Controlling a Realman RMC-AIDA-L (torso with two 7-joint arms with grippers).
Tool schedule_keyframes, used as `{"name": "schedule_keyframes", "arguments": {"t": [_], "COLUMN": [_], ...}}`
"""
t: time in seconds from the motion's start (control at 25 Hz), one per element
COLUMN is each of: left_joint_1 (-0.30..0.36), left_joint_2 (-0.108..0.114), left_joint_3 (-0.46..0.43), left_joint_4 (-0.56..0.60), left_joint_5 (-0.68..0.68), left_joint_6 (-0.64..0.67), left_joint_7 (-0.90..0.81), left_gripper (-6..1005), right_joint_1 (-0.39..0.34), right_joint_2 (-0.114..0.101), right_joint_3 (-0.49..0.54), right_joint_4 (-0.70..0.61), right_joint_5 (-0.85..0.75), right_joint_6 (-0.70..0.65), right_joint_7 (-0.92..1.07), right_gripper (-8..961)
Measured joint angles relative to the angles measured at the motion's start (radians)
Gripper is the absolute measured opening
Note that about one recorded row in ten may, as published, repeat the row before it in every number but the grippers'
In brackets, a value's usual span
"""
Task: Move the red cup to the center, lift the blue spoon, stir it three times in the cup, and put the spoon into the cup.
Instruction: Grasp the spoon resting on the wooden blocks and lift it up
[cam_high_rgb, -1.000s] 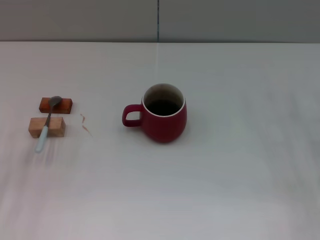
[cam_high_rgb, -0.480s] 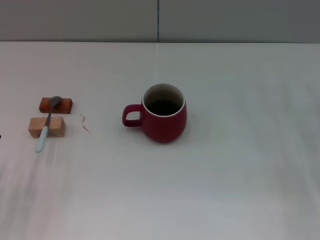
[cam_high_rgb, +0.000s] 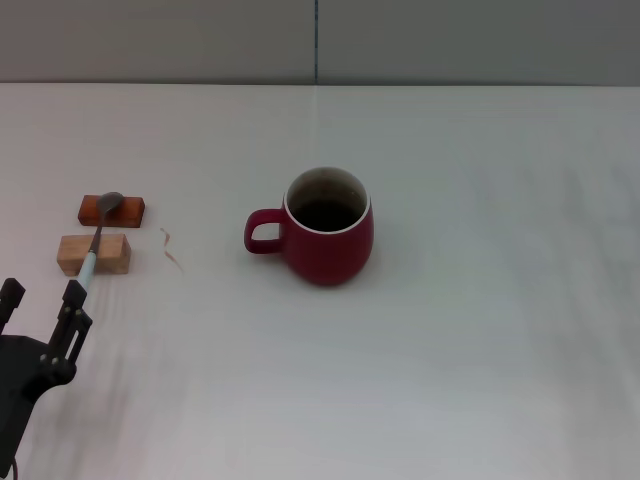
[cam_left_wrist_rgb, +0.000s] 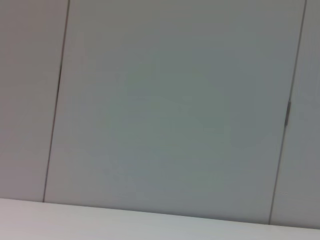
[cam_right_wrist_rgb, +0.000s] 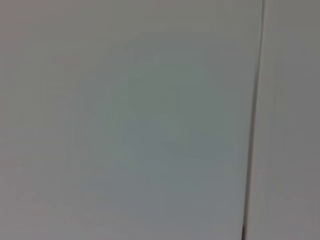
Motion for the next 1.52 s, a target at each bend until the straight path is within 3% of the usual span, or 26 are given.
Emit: {"name": "schedule_keyframes", "arguments": {"t": [0.76, 1.52], "left_joint_1": [-0.029, -0.06], "left_joint_2": [-0.005, -0.003], "left_joint_3": [-0.008, -0.045], "left_joint_4": [-0.019, 0.071], "left_joint_5": [0.001, 0.001], "left_joint_6": [-0.09, -0.245], "left_joint_7": [0.088, 0.089], "left_gripper": [675, 676], "right_joint_1": [-0.008, -0.017], "right_joint_2": [0.002, 0.005], "right_joint_3": [0.0, -0.009], "right_joint_4": [0.002, 0.009], "right_joint_5": [-0.001, -0.006], "right_joint_6": [-0.008, -0.009], "right_joint_7": [-0.001, -0.001], "right_gripper": [732, 732]}}
